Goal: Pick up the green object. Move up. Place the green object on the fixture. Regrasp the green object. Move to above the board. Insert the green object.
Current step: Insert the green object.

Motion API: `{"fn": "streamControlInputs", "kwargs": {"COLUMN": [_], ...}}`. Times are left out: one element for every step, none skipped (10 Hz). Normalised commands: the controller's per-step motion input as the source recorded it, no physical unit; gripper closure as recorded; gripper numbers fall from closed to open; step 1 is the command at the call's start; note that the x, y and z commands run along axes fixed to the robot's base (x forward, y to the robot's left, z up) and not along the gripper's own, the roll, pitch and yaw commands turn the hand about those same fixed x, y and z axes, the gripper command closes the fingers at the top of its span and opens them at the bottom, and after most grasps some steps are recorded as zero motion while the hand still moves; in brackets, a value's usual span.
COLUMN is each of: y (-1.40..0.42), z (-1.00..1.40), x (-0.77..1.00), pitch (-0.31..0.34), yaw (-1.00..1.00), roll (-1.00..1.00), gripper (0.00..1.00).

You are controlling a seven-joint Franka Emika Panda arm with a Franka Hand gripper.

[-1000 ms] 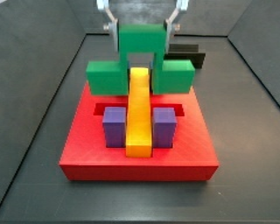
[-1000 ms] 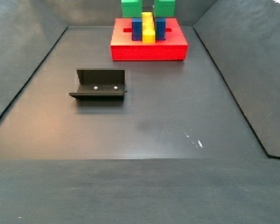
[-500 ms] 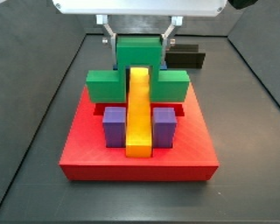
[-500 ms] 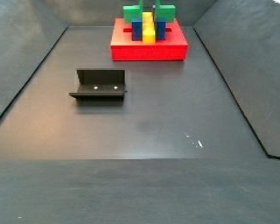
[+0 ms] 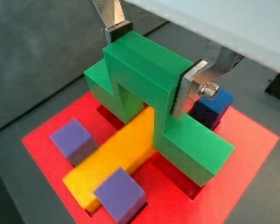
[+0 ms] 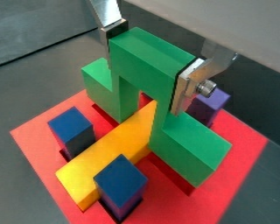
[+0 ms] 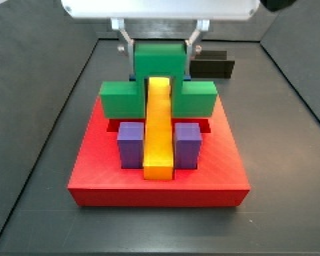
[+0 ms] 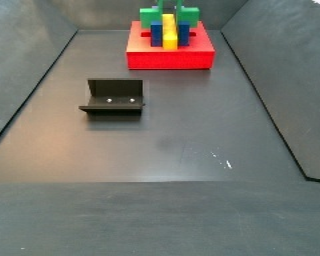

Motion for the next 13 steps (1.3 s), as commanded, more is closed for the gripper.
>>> {"fn": "streamControlInputs", "kwargs": {"y": [0.0,0.0,0.0,-0.02,-0.02,0.0,0.0,0.0,0.02,0.02,0.0,0.0,0.0], "z": [-0.27,-0.25,-0.28,-0.27,-0.29,-0.15,-0.04,0.0,0.0,0.0,-0.03,-0.15,-0.32], "x": [0.18,0.09,0.0,0.0,0.0,0.0,-0.03,-0.04,-0.05,-0.03,0.0,0.0,0.0], "pitch": [0.0,0.0,0.0,0.0,0.01,0.0,0.0,-0.01,-0.014,0.0,0.0,0.0,0.0], "yaw": [0.03,0.01,0.0,0.0,-0.01,-0.06,-0.24,-0.38,-0.4,-0.33,-0.15,0.0,0.0], "roll": [-0.11,-0.08,-0.02,0.0,0.04,0.0,-0.04,-0.09,-0.11,-0.07,-0.04,0.0,0.0], "gripper": [1.0,1.0,1.0,1.0,1.0,1.0,1.0,1.0,1.0,1.0,1.0,1.0,1.0]}}
